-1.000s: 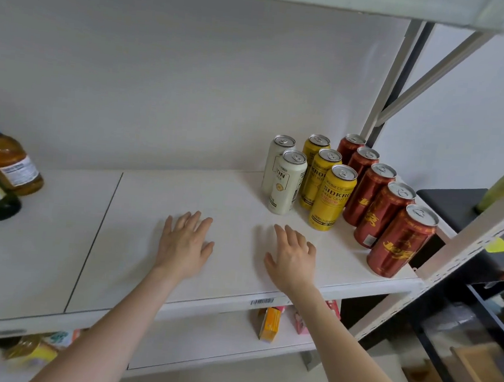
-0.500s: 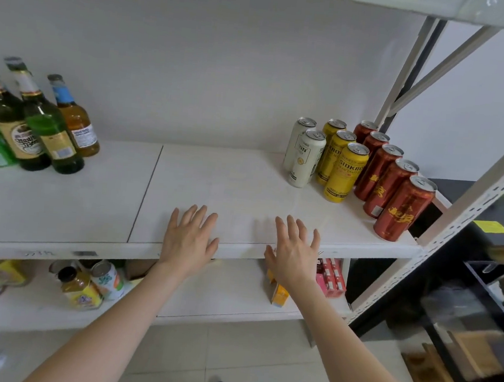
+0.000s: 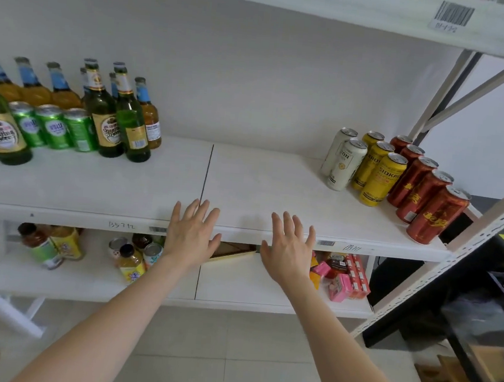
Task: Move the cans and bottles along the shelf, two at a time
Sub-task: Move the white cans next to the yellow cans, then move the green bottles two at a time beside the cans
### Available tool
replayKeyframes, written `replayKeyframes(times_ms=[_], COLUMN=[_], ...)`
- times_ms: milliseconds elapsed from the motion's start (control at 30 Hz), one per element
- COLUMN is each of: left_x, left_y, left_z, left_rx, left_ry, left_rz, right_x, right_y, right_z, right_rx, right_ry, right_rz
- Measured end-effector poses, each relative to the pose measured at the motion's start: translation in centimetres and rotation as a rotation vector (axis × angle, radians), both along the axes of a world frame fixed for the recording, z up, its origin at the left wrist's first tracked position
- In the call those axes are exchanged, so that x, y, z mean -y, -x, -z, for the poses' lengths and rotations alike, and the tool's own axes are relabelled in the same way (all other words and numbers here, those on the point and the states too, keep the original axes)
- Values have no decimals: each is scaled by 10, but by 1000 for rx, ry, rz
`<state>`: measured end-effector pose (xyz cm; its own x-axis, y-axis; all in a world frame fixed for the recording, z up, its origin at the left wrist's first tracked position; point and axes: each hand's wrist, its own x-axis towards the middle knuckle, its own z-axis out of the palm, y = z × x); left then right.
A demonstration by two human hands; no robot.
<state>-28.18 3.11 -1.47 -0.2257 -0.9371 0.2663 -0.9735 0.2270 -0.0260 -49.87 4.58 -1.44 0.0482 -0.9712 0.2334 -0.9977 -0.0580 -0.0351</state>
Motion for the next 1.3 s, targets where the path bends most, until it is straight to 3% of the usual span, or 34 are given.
replayKeyframes(times_ms=[400, 1300], left_x=[-12, 55], left_y=[-165, -414], left_z=[-3, 2], left_rx=[54, 9], left_ry=[-30, -16], left_rz=[6, -55], right_x=[-10, 71], right_y=[-169, -429], right_z=[5, 20], right_rx=[41, 46], right_ry=[0, -32], right_rz=[37, 3])
